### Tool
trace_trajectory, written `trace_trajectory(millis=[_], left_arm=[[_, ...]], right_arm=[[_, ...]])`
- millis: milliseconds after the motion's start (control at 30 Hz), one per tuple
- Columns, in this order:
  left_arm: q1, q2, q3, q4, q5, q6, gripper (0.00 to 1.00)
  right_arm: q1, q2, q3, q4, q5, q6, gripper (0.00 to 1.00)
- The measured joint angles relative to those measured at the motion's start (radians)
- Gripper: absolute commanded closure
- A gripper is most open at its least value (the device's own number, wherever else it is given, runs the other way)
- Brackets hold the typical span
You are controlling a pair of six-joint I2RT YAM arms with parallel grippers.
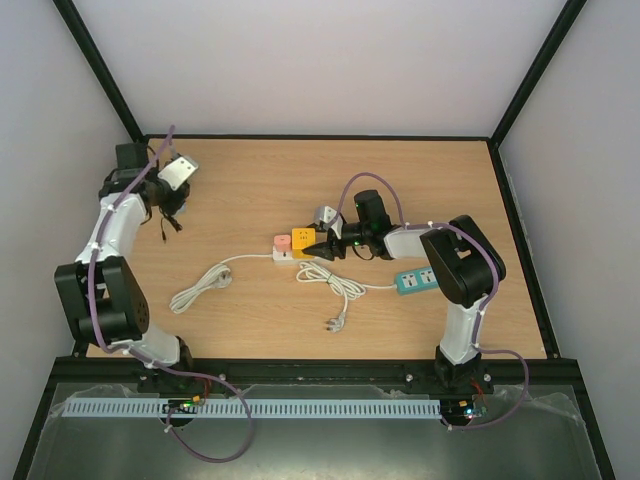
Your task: Pull the plug off the socket
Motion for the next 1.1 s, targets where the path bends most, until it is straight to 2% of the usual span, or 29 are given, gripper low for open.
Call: trace_trajectory(millis=[333,600,933,1000,1100], left_arm=[[-0.158,0.122,-0.029,0.169,-0.237,-0.044,0.85],[-0.231,0.247,-0.024,0.241,-0.400,-0.097,0.81],[-0.283,0.328,-0.024,0.307,-0.493,-0.161,0.76],[-0.292,0.348,-0.024,0.320,-0.508,-0.172,0.72],[-0.299,0.381,-0.018,0.325,-0.522,-0.195,0.52]], right_arm=[[0.000,0.001,0.000,0.002,0.000,0.000,0.70],[0.000,0.003,0.000,0.008,0.000,0.000,0.70],[0.000,0.003,0.000,0.008,0.000,0.000,0.70],[0.000,0.003,0.000,0.008,0.000,0.000,0.70],[0.000,0.003,0.000,0.008,0.000,0.000,0.70]])
